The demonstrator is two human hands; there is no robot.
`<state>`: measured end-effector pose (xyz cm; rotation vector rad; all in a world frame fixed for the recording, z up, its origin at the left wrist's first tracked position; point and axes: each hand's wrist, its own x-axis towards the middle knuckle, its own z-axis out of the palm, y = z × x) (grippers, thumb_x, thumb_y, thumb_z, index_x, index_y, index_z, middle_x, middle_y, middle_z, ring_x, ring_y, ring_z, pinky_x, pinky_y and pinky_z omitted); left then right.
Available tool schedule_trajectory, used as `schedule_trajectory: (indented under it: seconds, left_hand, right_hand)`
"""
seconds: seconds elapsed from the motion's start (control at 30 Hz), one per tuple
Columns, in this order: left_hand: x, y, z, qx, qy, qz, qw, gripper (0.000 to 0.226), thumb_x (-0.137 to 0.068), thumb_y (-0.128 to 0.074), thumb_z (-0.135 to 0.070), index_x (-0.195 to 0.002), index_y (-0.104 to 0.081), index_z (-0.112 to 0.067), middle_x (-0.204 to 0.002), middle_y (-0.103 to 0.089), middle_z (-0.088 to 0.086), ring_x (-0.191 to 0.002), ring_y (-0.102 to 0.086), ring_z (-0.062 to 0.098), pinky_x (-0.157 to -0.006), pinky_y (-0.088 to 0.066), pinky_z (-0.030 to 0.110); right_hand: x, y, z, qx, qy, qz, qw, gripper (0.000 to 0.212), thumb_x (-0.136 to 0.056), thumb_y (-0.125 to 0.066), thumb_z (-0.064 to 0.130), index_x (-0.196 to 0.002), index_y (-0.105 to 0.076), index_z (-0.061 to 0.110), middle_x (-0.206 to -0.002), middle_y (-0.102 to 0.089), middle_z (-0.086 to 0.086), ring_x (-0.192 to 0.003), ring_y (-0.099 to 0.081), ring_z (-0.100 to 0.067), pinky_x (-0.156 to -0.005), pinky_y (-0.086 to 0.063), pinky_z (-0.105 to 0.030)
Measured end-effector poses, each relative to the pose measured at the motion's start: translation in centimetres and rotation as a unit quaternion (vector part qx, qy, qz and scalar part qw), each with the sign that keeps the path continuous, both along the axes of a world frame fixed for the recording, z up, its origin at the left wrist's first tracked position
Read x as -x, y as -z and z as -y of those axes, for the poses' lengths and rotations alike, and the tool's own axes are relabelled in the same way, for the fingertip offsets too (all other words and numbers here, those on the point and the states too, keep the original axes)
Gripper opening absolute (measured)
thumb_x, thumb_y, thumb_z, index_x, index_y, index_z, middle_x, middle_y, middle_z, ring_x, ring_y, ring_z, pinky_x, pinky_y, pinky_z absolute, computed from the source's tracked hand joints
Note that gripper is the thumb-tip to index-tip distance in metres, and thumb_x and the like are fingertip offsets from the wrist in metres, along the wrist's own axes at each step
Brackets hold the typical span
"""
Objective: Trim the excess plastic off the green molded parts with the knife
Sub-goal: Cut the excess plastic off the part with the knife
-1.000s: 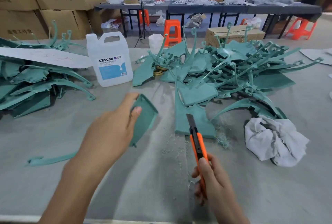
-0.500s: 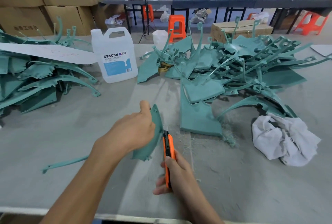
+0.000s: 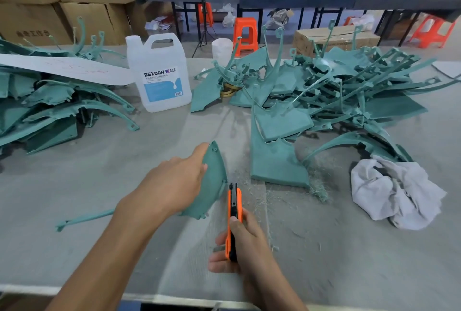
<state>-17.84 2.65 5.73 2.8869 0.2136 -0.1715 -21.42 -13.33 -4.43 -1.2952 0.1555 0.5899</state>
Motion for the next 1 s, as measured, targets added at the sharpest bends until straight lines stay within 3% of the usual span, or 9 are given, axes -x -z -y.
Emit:
schedule_trajectory:
  seconds: [0.1, 0.2, 0.3, 0.4, 0.5, 0.7, 0.83, 0.9, 1.0]
  left_hand:
    - [-0.1, 0.0, 0.1, -0.014, -0.006, -0.006, 1.0, 0.025, -0.107, -0.029, -0.034, -0.132, -0.025, -0.032, -0.082, -0.054, 0.009, -0.075, -0.055, 0.032, -0.068, -0.046, 0.042]
    - [0.1, -0.2, 1.1, -0.011, -0.004, -0.02, 1.0, 0.009, -0.102, -0.034, -0.025, -0.106, -0.03, -0.019, -0.074, -0.051, 0.007, -0.065, -0.05, 0.025, -0.053, -0.031, 0.038]
    - [0.1, -0.6, 2.3, -0.018, 0.01, -0.046, 0.999, 0.017, -0.094, -0.041, -0.022, -0.091, -0.024, -0.019, -0.074, -0.053, 0.006, -0.063, -0.051, 0.022, -0.05, -0.029, 0.037]
    - [-0.1, -1.1, 2.7, -0.018, 0.021, -0.072, 0.997, 0.017, -0.094, -0.041, -0.019, -0.093, -0.025, -0.017, -0.077, -0.054, 0.007, -0.067, -0.053, 0.022, -0.053, -0.033, 0.037]
    - [-0.2, -1.4, 2.7, -0.014, 0.032, -0.09, 0.995, 0.016, -0.093, -0.041, -0.015, -0.097, -0.026, -0.016, -0.079, -0.053, 0.007, -0.069, -0.052, 0.023, -0.059, -0.037, 0.038]
    - [0.2, -1.6, 2.6, -0.011, 0.037, -0.105, 0.994, 0.016, -0.094, -0.039, -0.011, -0.094, -0.024, -0.015, -0.076, -0.05, 0.01, -0.064, -0.046, 0.023, -0.05, -0.028, 0.037]
    - [0.3, -1.8, 2.4, -0.008, 0.036, -0.107, 0.994, 0.018, -0.095, -0.04, -0.012, -0.093, -0.023, -0.014, -0.076, -0.049, 0.009, -0.062, -0.044, 0.022, -0.049, -0.026, 0.036]
    - [0.4, -1.7, 2.6, -0.004, 0.034, -0.107, 0.994, 0.017, -0.095, -0.04, -0.012, -0.092, -0.023, -0.015, -0.076, -0.049, 0.009, -0.062, -0.045, 0.022, -0.049, -0.026, 0.036]
    - [0.5, -1.6, 2.7, 0.001, 0.032, -0.098, 0.995, 0.015, -0.096, -0.04, -0.015, -0.096, -0.025, -0.016, -0.078, -0.052, 0.008, -0.064, -0.049, 0.022, -0.052, -0.031, 0.036]
  right_hand:
    - [0.1, 0.2, -0.1, 0.005, -0.009, 0.006, 1.0, 0.022, -0.108, -0.04, 0.021, -0.119, -0.054, 0.033, -0.08, -0.06, -0.014, -0.049, -0.063, -0.027, -0.043, -0.054, -0.033]
    - [0.5, 0.0, -0.6, -0.003, -0.033, 0.028, 0.999, 0.026, -0.108, -0.04, 0.024, -0.102, -0.059, 0.041, -0.072, -0.061, -0.006, -0.046, -0.059, -0.027, -0.04, -0.05, -0.031]
    - [0.6, -0.6, -0.5, -0.005, -0.04, 0.076, 0.996, 0.036, -0.108, -0.039, 0.022, -0.096, -0.062, 0.048, -0.071, -0.059, -0.004, -0.044, -0.055, -0.025, -0.037, -0.045, -0.027]
    - [0.3, -2.0, 0.0, -0.011, -0.051, 0.152, 0.987, 0.041, -0.108, -0.038, 0.023, -0.114, -0.057, 0.059, -0.073, -0.06, -0.003, -0.046, -0.055, -0.024, -0.038, -0.044, -0.026]
    - [-0.2, -3.7, 1.0, -0.051, -0.078, 0.208, 0.974, 0.037, -0.106, -0.042, 0.031, -0.135, -0.049, 0.053, -0.075, -0.06, 0.001, -0.046, -0.054, -0.022, -0.037, -0.043, -0.025]
    - [-0.5, -2.0, 1.8, -0.01, 0.048, 0.15, 0.987, 0.028, -0.108, -0.04, 0.024, -0.117, -0.059, 0.043, -0.07, -0.059, -0.004, -0.044, -0.052, -0.021, -0.036, -0.041, -0.025]
    - [0.6, -0.2, 0.6, 0.013, -0.015, 0.091, 0.996, 0.026, -0.108, -0.04, 0.022, -0.114, -0.058, 0.04, -0.071, -0.059, -0.007, -0.041, -0.054, -0.022, -0.035, -0.04, -0.023]
    - [0.7, -0.8, 0.3, 0.018, -0.032, 0.119, 0.992, 0.03, -0.107, -0.04, 0.025, -0.107, -0.06, 0.048, -0.074, -0.059, -0.008, -0.042, -0.055, -0.023, -0.036, -0.04, -0.023]
    - [0.2, -2.6, 0.3, -0.007, -0.055, 0.211, 0.976, 0.036, -0.102, -0.041, 0.036, -0.132, -0.05, 0.054, -0.075, -0.061, -0.001, -0.044, -0.056, -0.022, -0.036, -0.042, -0.023]
